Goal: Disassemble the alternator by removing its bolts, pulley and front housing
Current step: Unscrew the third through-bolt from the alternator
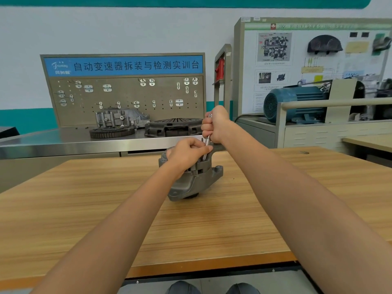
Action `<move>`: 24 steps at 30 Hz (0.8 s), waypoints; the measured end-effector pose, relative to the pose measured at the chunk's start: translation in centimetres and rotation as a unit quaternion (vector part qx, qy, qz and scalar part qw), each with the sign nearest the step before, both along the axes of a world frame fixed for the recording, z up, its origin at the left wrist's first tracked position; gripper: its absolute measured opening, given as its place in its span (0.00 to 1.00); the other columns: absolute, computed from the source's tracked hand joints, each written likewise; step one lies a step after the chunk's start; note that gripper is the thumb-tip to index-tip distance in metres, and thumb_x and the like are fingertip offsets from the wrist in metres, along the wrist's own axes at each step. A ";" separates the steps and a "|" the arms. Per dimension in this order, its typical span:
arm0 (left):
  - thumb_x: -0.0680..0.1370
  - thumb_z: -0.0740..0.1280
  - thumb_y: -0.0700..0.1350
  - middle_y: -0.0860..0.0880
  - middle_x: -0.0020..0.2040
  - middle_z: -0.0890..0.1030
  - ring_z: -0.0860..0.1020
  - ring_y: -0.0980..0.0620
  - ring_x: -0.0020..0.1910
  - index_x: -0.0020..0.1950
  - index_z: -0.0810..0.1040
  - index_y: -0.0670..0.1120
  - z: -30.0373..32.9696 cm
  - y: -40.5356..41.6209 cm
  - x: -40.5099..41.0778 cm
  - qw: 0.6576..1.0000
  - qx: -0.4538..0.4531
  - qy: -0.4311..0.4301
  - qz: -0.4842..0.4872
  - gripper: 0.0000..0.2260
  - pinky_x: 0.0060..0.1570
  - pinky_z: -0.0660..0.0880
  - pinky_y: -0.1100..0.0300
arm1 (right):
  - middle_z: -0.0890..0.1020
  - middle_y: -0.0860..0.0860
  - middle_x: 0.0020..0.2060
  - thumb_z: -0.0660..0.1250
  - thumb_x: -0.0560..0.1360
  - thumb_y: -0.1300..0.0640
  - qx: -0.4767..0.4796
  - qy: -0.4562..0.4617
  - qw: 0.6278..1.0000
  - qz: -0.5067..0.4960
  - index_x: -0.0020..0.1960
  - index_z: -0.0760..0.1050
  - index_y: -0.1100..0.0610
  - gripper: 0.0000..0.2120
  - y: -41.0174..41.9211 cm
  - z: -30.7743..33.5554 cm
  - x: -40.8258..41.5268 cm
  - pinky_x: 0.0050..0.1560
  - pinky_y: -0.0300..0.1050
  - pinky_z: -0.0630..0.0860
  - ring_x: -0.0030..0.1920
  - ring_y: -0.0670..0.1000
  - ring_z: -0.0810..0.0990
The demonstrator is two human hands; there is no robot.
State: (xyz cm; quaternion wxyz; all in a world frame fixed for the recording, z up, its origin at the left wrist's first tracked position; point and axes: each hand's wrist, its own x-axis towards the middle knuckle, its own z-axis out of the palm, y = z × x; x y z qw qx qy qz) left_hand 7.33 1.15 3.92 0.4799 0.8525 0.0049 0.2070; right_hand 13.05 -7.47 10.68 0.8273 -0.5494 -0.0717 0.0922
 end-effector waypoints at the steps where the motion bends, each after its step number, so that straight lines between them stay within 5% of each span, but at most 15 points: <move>1: 0.71 0.73 0.54 0.55 0.35 0.76 0.74 0.54 0.42 0.39 0.77 0.52 0.0 0.1 0.0 1.000 0.000 -0.001 -0.001 0.08 0.62 0.70 0.48 | 0.60 0.47 0.20 0.47 0.77 0.62 -0.006 -0.005 1.000 0.014 0.34 0.60 0.54 0.13 0.0 0.0 -0.2 0.19 0.32 0.50 0.16 0.46 0.53; 6: 0.73 0.72 0.50 0.54 0.32 0.72 0.71 0.54 0.36 0.39 0.74 0.50 0.0 0.4 -0.1 0.999 -0.023 -0.003 -0.026 0.09 0.47 0.70 0.56 | 0.59 0.46 0.17 0.48 0.75 0.63 -0.066 -0.033 0.993 0.089 0.33 0.61 0.54 0.13 0.9 0.2 -1.0 0.20 0.33 0.50 0.17 0.45 0.53; 11: 0.76 0.68 0.50 0.49 0.41 0.79 0.75 0.53 0.43 0.47 0.81 0.43 -0.1 0.6 -0.2 0.999 -0.011 -0.006 -0.041 0.11 0.56 0.70 0.54 | 0.60 0.46 0.17 0.48 0.75 0.62 -0.029 -0.027 0.995 0.093 0.32 0.61 0.53 0.14 0.6 -0.1 -0.9 0.20 0.32 0.50 0.17 0.45 0.54; 16: 0.76 0.69 0.51 0.53 0.54 0.83 0.77 0.55 0.58 0.55 0.82 0.52 -0.1 0.7 -0.4 0.998 -0.041 -0.010 -0.051 0.10 0.66 0.69 0.54 | 0.59 0.46 0.17 0.48 0.75 0.62 0.033 -0.001 0.997 0.076 0.31 0.60 0.53 0.14 -0.9 -0.6 -0.5 0.20 0.32 0.50 0.17 0.45 0.53; 20: 0.75 0.70 0.50 0.53 0.53 0.82 0.77 0.55 0.58 0.57 0.82 0.50 0.0 0.5 -0.6 0.997 -0.045 -0.009 -0.056 0.12 0.66 0.69 0.53 | 0.59 0.46 0.17 0.48 0.75 0.62 0.036 -0.001 0.996 0.076 0.31 0.60 0.54 0.14 -1.0 -0.4 -0.9 0.20 0.32 0.50 0.17 0.45 0.54; 24: 0.74 0.71 0.49 0.45 0.46 0.82 0.77 0.47 0.46 0.46 0.82 0.48 0.2 0.4 -0.8 0.998 -0.045 0.003 -0.041 0.05 0.58 0.72 0.54 | 0.61 0.46 0.17 0.48 0.75 0.63 -0.004 -0.033 0.996 0.078 0.33 0.61 0.55 0.13 0.0 -0.1 -1.9 0.19 0.32 0.51 0.16 0.45 0.54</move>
